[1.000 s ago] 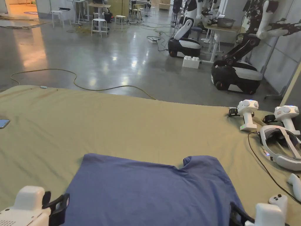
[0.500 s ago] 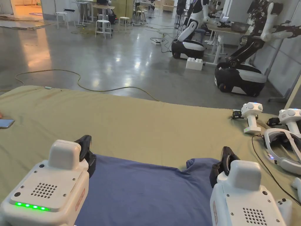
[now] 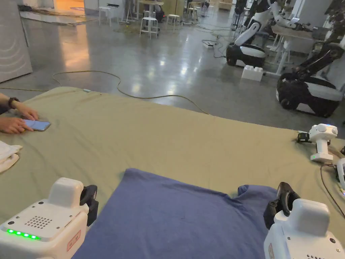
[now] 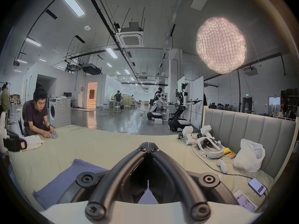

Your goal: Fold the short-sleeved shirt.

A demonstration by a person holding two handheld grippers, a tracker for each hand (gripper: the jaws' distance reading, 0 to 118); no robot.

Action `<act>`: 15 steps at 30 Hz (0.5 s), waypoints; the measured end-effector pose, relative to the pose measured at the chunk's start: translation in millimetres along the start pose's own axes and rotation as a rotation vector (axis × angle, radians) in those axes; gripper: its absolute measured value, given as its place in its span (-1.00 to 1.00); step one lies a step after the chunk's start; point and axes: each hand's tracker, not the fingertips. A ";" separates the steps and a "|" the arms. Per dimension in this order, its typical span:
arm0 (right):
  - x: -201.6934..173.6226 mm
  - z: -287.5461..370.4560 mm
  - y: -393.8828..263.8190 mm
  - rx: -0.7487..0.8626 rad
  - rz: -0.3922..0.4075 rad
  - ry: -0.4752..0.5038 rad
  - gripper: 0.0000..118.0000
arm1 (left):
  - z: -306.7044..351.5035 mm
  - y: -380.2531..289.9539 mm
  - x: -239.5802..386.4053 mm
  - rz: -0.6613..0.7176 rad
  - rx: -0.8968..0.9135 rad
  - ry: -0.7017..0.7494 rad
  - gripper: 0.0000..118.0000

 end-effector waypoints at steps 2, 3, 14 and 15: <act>0.0 -2.8 -6.4 -0.019 0.006 0.007 -1.00 | 5.0 -19.1 -20.8 0.029 -0.118 -0.016 -1.00; 0.1 -3.7 -9.4 -0.032 0.012 0.012 -1.00 | 6.6 -30.9 -33.4 0.046 -0.185 -0.028 -1.00; -2.6 -13.4 -39.5 -0.142 0.029 0.031 -1.00 | -19.8 -106.0 -93.0 0.302 -0.518 -0.088 0.14; -1.6 -11.7 -41.2 -0.149 0.032 0.032 -1.00 | -28.8 -108.9 -90.6 0.312 -0.535 -0.068 0.14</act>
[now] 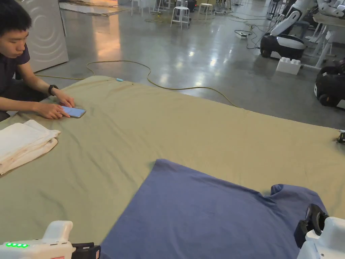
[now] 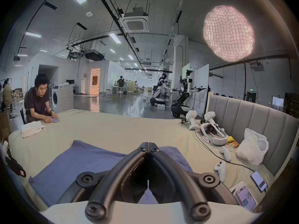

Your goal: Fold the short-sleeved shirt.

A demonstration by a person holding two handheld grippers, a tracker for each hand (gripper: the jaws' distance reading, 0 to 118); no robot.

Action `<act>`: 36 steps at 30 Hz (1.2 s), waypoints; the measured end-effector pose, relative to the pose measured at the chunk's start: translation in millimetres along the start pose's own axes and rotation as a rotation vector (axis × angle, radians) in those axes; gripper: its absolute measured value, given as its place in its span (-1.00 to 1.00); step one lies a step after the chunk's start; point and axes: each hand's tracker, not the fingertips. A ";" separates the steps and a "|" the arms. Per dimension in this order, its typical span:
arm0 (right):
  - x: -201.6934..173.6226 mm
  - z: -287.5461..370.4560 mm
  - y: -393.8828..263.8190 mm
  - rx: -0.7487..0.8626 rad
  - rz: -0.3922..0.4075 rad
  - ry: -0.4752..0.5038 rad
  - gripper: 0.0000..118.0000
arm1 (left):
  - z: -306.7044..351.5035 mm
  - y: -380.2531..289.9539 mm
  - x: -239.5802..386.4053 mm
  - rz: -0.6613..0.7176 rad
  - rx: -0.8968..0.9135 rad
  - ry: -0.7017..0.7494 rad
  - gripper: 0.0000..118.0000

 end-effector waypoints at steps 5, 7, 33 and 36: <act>4.9 1.8 -7.4 -0.028 0.009 0.007 -1.00 | -44.2 6.5 12.8 0.035 -0.080 0.074 0.09; 7.5 2.2 -8.9 -0.040 0.010 0.001 -1.00 | -52.1 1.5 25.2 -0.024 -0.096 0.171 -0.14; 133.1 60.8 -65.5 -0.693 -0.068 -0.039 0.05 | 15.8 5.8 78.3 -0.237 -0.036 0.094 -0.87; 138.7 65.0 -97.5 -0.824 -0.072 -0.024 0.06 | 12.3 4.9 75.9 -0.240 -0.043 0.098 -0.87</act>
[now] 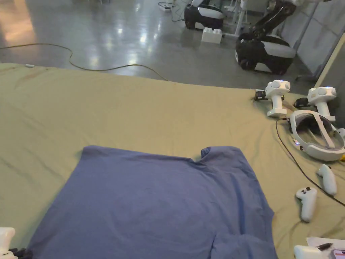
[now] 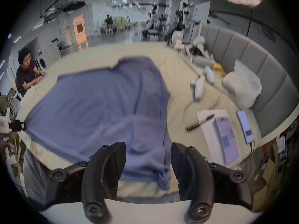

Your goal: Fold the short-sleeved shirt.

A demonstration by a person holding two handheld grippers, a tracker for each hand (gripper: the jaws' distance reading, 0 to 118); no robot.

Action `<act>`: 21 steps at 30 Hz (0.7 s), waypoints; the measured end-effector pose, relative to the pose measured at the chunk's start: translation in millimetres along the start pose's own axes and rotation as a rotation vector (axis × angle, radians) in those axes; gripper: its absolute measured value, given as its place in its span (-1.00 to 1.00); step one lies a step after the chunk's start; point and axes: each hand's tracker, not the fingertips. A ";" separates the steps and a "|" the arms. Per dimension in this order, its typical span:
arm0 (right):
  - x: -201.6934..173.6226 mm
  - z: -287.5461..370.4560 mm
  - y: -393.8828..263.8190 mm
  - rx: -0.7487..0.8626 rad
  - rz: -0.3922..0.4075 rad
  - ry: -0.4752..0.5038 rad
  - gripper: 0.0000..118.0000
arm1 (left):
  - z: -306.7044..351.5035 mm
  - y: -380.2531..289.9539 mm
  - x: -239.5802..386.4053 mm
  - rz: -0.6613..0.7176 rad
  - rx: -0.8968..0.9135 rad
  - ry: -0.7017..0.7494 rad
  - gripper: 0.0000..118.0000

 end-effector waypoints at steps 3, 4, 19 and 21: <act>6.6 -16.8 -18.0 -0.081 -0.027 0.003 0.06 | -2.5 -2.2 -2.1 0.010 -0.010 0.000 -0.87; 7.8 -21.4 -22.6 -0.092 -0.031 0.004 0.06 | -3.2 -2.9 -2.9 0.012 -0.011 0.000 -0.87; -1.4 -26.8 -27.7 -0.091 0.042 0.012 -0.84 | -8.9 -7.8 -3.8 0.030 -0.020 -0.001 -0.87; -3.1 -10.9 -17.8 -0.052 0.055 0.008 -0.84 | -2.9 -3.0 -5.4 0.033 0.006 -0.007 -0.87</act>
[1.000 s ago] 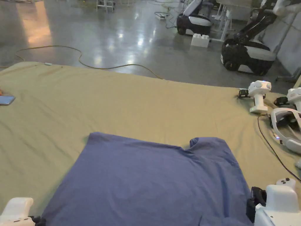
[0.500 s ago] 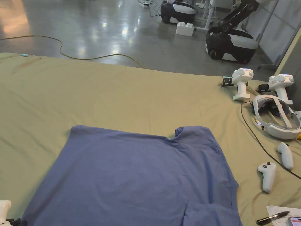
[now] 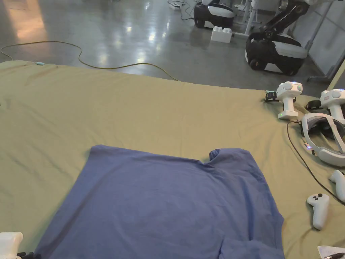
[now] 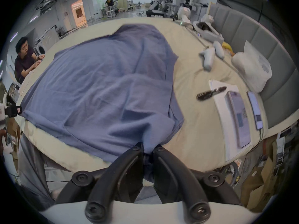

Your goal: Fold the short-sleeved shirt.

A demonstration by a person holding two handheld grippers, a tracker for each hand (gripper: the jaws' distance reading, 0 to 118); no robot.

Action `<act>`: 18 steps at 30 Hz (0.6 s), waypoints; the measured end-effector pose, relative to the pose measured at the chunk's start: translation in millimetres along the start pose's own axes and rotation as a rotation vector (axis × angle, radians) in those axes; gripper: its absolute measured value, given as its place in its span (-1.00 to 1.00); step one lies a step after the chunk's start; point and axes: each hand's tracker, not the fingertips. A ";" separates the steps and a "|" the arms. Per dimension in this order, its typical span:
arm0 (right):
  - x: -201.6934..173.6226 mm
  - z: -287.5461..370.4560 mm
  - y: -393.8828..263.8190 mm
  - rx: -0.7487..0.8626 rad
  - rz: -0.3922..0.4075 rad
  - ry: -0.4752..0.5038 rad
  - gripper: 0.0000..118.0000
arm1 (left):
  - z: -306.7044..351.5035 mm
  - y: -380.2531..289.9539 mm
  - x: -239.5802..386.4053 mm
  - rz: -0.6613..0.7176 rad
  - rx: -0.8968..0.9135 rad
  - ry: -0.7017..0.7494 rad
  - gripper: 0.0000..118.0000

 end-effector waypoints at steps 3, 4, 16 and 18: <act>5.7 16.1 22.2 0.057 -0.022 0.021 -0.84 | 7.3 13.7 -1.8 -0.003 0.067 -0.018 -0.87; 7.2 19.4 30.7 0.073 -0.028 0.024 -0.84 | 9.1 20.2 -2.1 -0.008 0.083 -0.026 -0.87; 8.6 -38.3 174.0 0.160 -0.037 -0.002 -0.84 | -53.7 156.3 7.6 0.028 0.135 -0.028 -0.87; 8.3 -58.4 189.7 0.144 -0.043 0.001 -0.84 | -72.6 173.4 10.9 0.027 0.118 -0.016 -0.87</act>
